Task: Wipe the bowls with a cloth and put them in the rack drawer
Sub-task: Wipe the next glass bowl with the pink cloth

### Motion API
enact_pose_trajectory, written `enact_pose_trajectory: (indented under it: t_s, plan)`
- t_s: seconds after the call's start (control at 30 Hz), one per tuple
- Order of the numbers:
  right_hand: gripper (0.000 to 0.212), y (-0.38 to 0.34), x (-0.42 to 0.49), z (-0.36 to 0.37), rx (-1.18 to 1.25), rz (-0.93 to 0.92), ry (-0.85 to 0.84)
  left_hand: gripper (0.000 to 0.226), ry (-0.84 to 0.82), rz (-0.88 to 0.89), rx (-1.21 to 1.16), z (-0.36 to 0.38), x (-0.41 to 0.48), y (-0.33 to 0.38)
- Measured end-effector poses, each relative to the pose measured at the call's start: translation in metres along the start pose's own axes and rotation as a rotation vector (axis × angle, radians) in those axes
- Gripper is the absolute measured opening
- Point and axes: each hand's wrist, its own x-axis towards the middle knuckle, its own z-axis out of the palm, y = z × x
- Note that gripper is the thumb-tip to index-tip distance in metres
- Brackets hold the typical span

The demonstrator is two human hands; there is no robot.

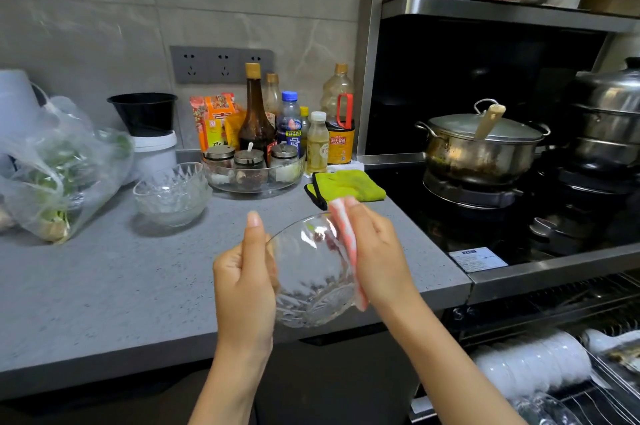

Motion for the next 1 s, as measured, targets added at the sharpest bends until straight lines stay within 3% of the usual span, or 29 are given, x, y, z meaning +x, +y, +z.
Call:
enact_pose_trajectory:
  t_s: [0.1, 0.2, 0.4, 0.5, 0.63, 0.73, 0.87, 1.0]
  plan:
    - [0.059, -0.001, 0.0, -0.006, 0.125, 0.106, -0.01, 0.083, -0.044, -0.041, -0.098, -0.005, 0.003, -0.003]
    - [0.06, 0.001, 0.002, -0.009, 0.12, 0.067, -0.004, 0.077, -0.082, -0.027, -0.11, -0.007, 0.007, -0.002]
    - [0.065, -0.021, 0.002, -0.017, 0.043, -0.007, -0.009, 0.061, -0.304, 0.108, 0.156, -0.005, 0.014, 0.017]
    - [0.068, -0.032, 0.0, -0.016, -0.102, -0.042, -0.066, 0.066, -0.416, 0.22, 0.292, 0.003, 0.014, 0.025]
    - [0.069, -0.028, -0.001, -0.013, -0.028, -0.158, -0.037, 0.065, -0.351, 0.297, 0.341, 0.011, 0.011, 0.027]
    - [0.057, -0.014, -0.006, -0.01, -0.024, -0.229, 0.028, 0.065, -0.205, 0.185, 0.216, 0.012, 0.007, 0.024]
    - [0.041, 0.002, -0.017, 0.0, -0.276, -0.348, 0.136, 0.064, -0.013, 0.017, 0.067, 0.02, 0.002, 0.014]
    - [0.04, -0.001, -0.016, 0.011, -0.584, -0.563, 0.166, 0.065, -0.066, -0.013, 0.045, 0.03, -0.005, 0.009]
